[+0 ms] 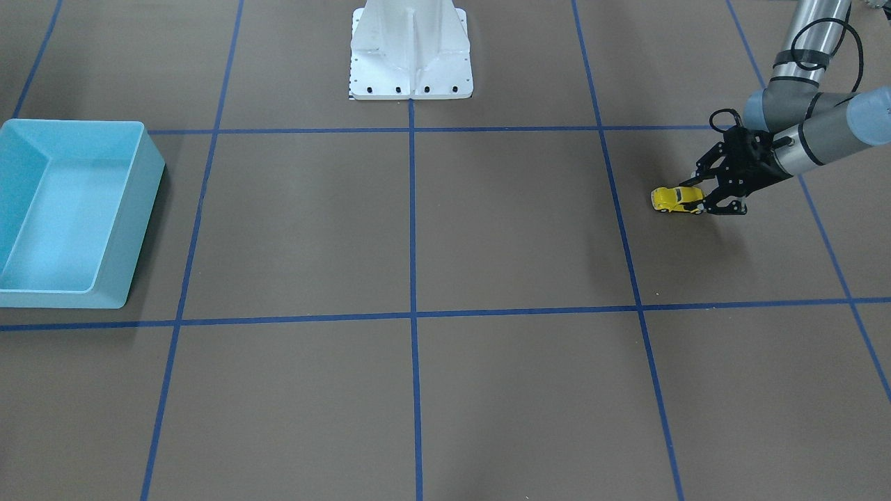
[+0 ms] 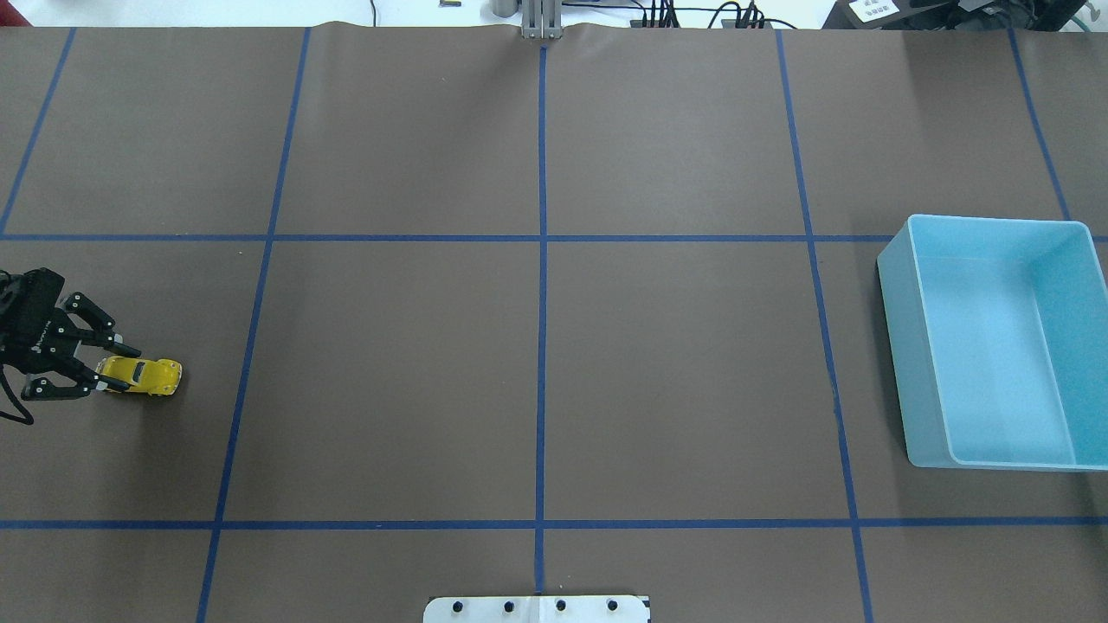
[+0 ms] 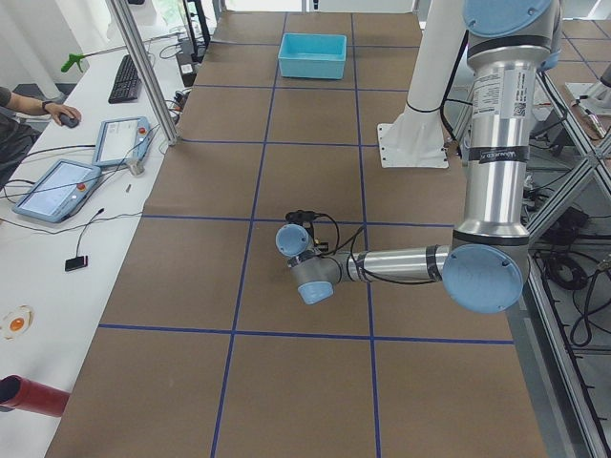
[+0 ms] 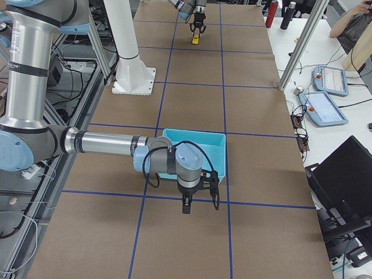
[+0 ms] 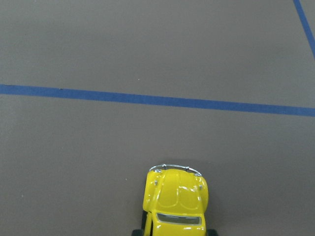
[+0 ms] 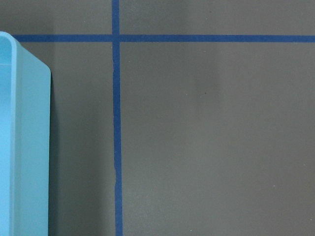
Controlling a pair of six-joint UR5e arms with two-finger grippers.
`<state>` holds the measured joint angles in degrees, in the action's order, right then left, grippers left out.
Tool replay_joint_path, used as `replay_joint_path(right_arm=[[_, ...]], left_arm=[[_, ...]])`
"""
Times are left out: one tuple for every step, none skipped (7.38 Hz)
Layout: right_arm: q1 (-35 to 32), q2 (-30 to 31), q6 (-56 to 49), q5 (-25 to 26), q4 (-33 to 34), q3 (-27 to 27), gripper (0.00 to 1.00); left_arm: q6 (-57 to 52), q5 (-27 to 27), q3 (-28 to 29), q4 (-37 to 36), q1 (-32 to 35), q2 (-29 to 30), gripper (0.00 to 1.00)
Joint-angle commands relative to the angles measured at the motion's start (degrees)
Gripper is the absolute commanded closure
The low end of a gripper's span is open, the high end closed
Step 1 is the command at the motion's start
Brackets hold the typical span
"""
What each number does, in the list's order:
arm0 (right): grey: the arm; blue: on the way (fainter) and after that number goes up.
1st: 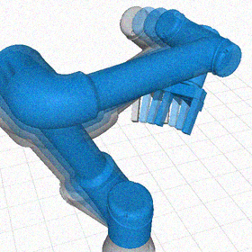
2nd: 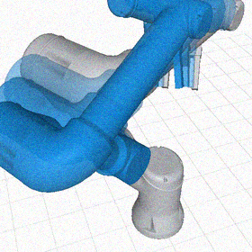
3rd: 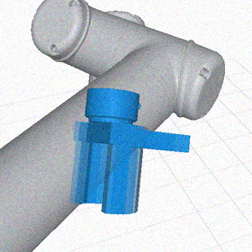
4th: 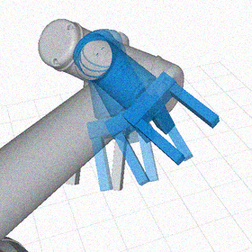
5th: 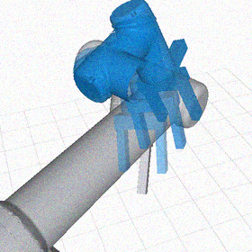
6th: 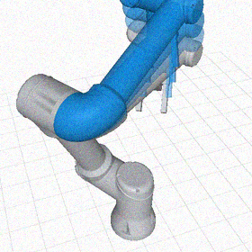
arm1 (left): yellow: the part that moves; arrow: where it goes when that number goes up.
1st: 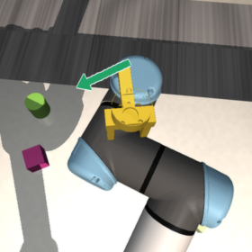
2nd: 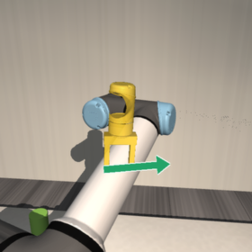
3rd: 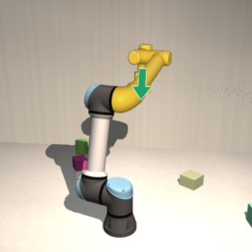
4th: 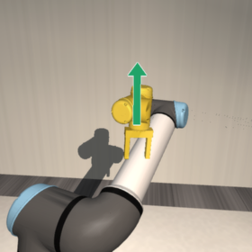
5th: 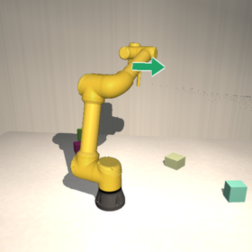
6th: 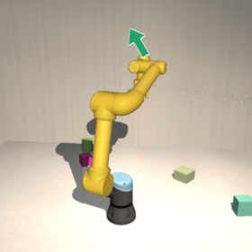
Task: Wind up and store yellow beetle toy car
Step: 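Keep dragging the car backward with the left gripper to wind it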
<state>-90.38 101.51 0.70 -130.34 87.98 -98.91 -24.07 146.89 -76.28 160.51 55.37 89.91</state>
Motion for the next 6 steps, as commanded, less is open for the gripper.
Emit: replay_joint_path(right_arm=[[-0.1, 0.0, 0.0, 0.0, 0.0, -0.1, 0.0], [-0.1, 0.0, 0.0, 0.0, 0.0, 0.0, 0.0], [-0.1, 0.0, 0.0, 0.0, 0.0, 0.0, 0.0], [0.0, 0.0, 0.0, 0.0, 0.0, 0.0, 0.0], [0.0, 0.0, 0.0, 0.0, 0.0, 0.0, 0.0], [0.0, 0.0, 0.0, 0.0, 0.0, -0.1, 0.0]], left_arm=[[-1.2, 0.9, 1.1, 0.1, 1.4, 0.0, 1.0], [-1.3, 1.2, 1.5, 0.1, 1.7, 0.0, 1.0], [-1.3, 1.6, 2.0, 0.1, 2.1, 0.0, 1.0], [-1.8, 1.6, 2.3, 0.1, 2.3, 0.0, 1.0], [-2.4, 2.1, 3.0, 0.1, 2.7, 0.0, 1.0], [-3.8, 3.0, 3.9, 0.1, 3.6, 0.0, 1.0]])
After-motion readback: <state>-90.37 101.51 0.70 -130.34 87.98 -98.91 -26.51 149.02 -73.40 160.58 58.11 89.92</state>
